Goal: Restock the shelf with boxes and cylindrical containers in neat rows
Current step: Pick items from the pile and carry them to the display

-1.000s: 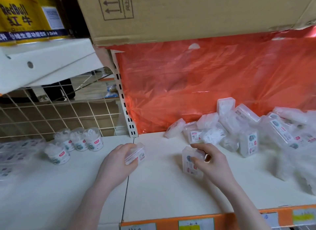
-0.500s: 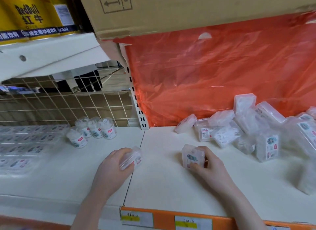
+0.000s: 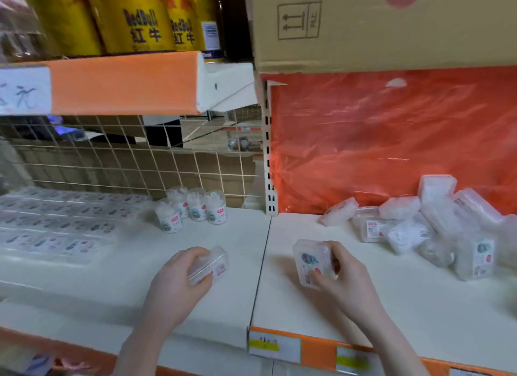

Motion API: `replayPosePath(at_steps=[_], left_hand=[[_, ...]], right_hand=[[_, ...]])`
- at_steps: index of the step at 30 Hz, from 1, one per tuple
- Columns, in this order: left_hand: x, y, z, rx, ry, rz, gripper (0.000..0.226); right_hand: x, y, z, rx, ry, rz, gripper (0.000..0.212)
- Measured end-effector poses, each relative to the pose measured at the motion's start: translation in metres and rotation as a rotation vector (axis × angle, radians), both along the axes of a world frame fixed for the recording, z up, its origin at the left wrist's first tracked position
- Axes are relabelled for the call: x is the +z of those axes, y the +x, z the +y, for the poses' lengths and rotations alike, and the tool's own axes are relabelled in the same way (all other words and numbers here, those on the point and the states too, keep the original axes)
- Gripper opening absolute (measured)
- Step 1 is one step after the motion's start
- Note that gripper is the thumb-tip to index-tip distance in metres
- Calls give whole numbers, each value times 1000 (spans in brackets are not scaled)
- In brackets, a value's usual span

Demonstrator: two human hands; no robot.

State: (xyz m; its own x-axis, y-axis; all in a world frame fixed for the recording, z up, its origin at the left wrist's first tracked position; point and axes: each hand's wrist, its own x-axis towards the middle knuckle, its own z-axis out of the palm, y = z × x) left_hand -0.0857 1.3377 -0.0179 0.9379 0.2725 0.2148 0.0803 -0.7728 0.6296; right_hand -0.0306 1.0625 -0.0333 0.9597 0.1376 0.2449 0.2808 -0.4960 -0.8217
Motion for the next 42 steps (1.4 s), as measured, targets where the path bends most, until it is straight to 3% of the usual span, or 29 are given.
replayPosePath(at_steps=[13,20,42], left_hand=[[4,-90,227,27,4,-82,36],[10,-126,319,55,25,-27,37],[18,-68,522,278,-57,-24,38]], right_hand=[[0,-59,247,70,-87,-77,56],[11,-79,340,49,-93,-53,41],[30,16,565,280,-155,-3,46]])
